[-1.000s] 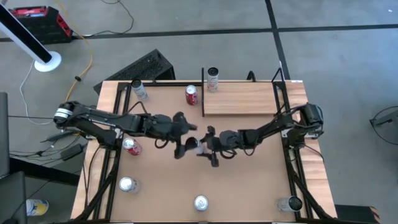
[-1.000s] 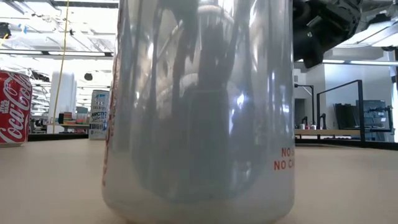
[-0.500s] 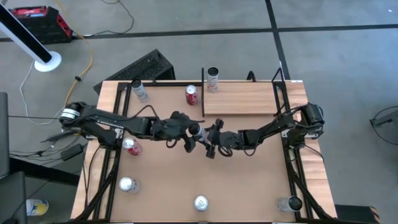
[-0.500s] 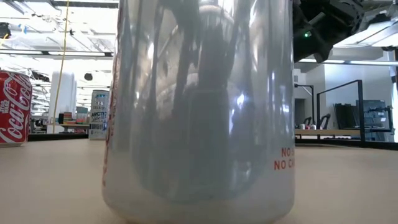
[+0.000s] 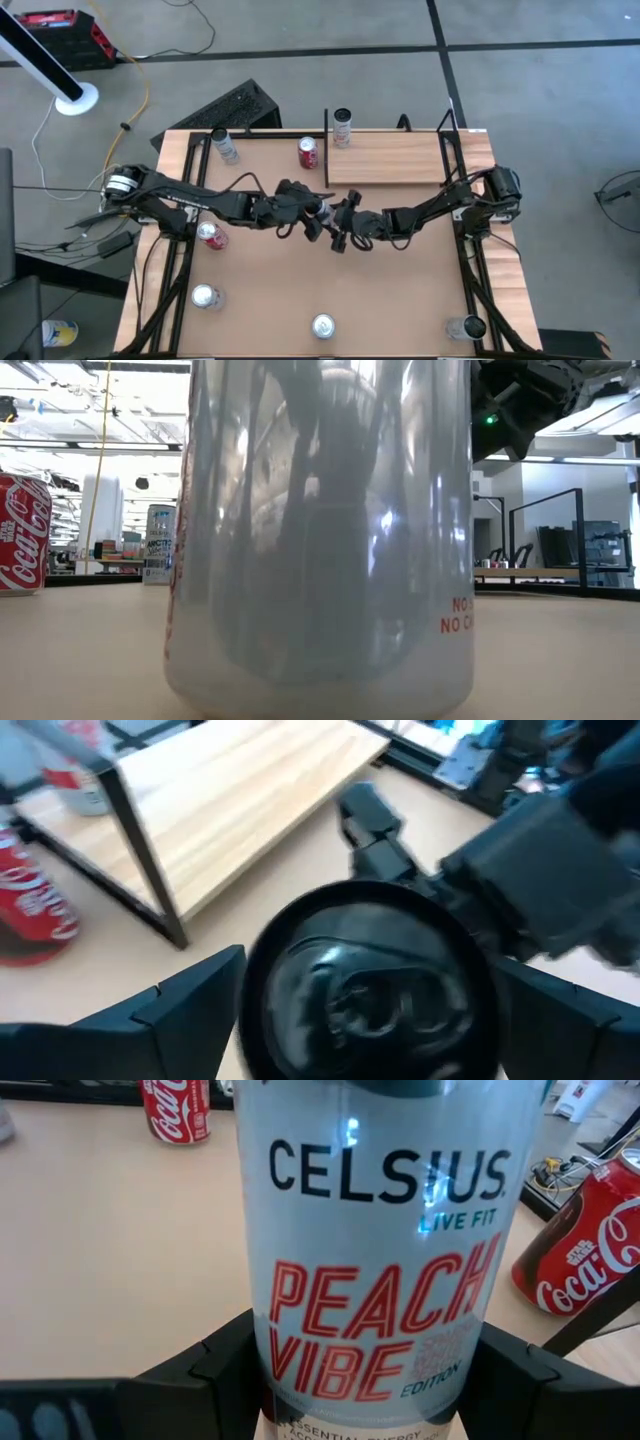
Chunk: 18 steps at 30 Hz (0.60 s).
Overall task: Place canned beverage on shelf
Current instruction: Put the white-pink soda can on the shelf align with the other white-pink soda can
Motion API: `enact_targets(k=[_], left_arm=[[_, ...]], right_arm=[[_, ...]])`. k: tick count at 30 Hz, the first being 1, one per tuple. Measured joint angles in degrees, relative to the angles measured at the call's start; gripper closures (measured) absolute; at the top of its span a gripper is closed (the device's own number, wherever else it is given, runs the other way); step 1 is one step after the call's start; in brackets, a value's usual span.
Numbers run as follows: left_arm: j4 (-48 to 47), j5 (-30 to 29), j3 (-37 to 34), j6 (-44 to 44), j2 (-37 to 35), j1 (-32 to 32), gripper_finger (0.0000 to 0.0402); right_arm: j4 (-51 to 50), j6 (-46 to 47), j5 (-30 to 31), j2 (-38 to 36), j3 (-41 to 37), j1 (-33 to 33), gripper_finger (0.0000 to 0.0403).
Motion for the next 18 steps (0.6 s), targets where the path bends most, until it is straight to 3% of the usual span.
enact_targets(k=[4, 9, 13, 18], left_arm=[[0.2, -1.4, 0.0, 0.2, 0.0, 0.0, 0.0093], [0.2, 0.4, 0.0, 0.4, 0.0, 0.0, 0.0165], [-0.2, 2.0, 0.0, 1.4, 0.0, 0.1, 0.0166], [-1.8, 4.1, 0.0, 3.3, -0.4, 0.1, 0.0166]], right_arm=[[-0.1, 0.2, 0.0, 0.0, 0.0, 0.0, 0.0129], [-0.3, 0.3, 0.1, 0.0, 0.0, 0.0, 0.0129], [-0.3, 0.3, 0.2, 0.0, 0.0, 0.0, 0.0123], [-1.0, -0.6, -0.8, 0.0, 0.1, 0.0, 0.0056]])
